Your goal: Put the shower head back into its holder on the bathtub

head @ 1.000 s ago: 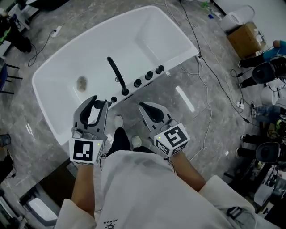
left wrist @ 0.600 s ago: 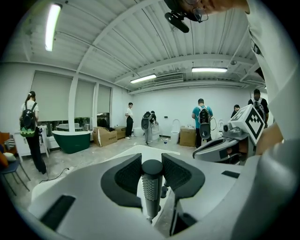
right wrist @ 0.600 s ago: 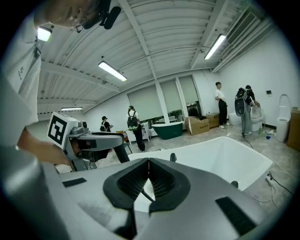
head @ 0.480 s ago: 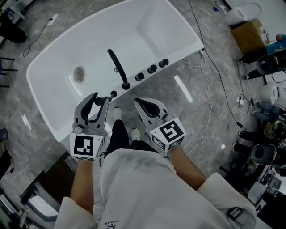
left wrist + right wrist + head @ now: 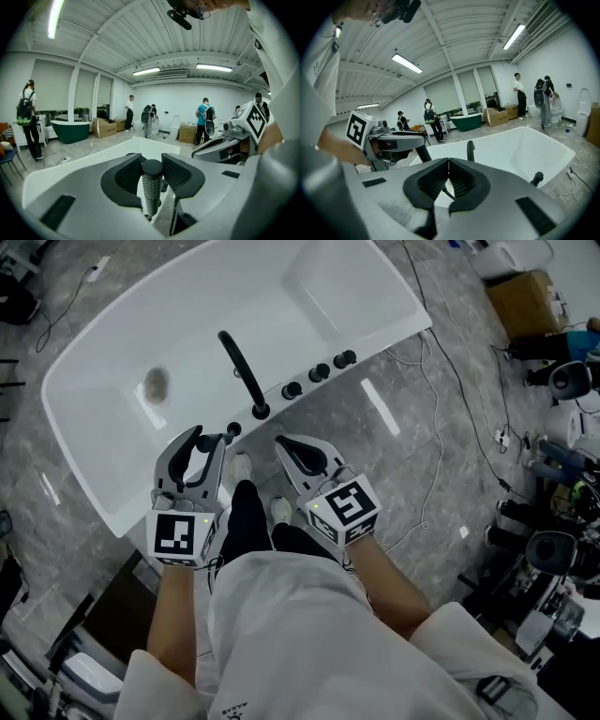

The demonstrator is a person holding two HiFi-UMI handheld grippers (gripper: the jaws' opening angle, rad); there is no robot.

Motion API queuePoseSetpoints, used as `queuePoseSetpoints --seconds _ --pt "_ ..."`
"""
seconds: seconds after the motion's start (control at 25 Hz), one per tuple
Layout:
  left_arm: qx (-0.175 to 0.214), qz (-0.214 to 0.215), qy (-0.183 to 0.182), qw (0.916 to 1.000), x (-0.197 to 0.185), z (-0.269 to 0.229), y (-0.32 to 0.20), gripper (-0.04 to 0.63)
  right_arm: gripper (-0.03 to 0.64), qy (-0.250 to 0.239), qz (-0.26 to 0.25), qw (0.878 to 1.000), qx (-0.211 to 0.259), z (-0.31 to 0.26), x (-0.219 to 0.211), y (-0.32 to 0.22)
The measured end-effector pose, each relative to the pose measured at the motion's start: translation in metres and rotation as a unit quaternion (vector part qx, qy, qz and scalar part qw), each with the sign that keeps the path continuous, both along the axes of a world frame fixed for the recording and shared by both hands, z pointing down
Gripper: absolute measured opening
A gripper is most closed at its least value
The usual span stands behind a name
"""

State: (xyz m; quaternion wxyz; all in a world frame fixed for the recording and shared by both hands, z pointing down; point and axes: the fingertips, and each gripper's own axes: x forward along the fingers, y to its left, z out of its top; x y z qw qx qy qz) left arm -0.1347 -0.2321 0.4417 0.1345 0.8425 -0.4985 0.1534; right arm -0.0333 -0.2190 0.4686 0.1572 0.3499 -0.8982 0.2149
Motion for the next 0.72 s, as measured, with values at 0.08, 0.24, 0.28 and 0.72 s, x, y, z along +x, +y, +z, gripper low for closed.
queuePoseSetpoints --seconds 0.08,0.24,0.28,0.72 --pt "-0.004 -0.001 0.000 1.0000 0.000 0.009 -0.004 0.141 0.018 0.002 0.001 1.000 -0.004 0.008 -0.001 -0.002" --pt "-0.009 -0.002 0.000 1.0000 -0.001 0.027 -0.009 0.141 0.018 0.005 0.003 1.000 -0.011 0.021 -0.002 -0.006" --pt "-0.010 -0.002 0.001 0.9999 -0.001 0.032 -0.010 0.141 0.018 0.006 0.003 1.000 -0.013 0.024 -0.002 -0.006" --pt "-0.028 -0.011 0.002 0.9995 -0.006 0.081 -0.016 0.141 0.018 0.017 0.003 0.999 -0.032 0.060 -0.002 -0.008"
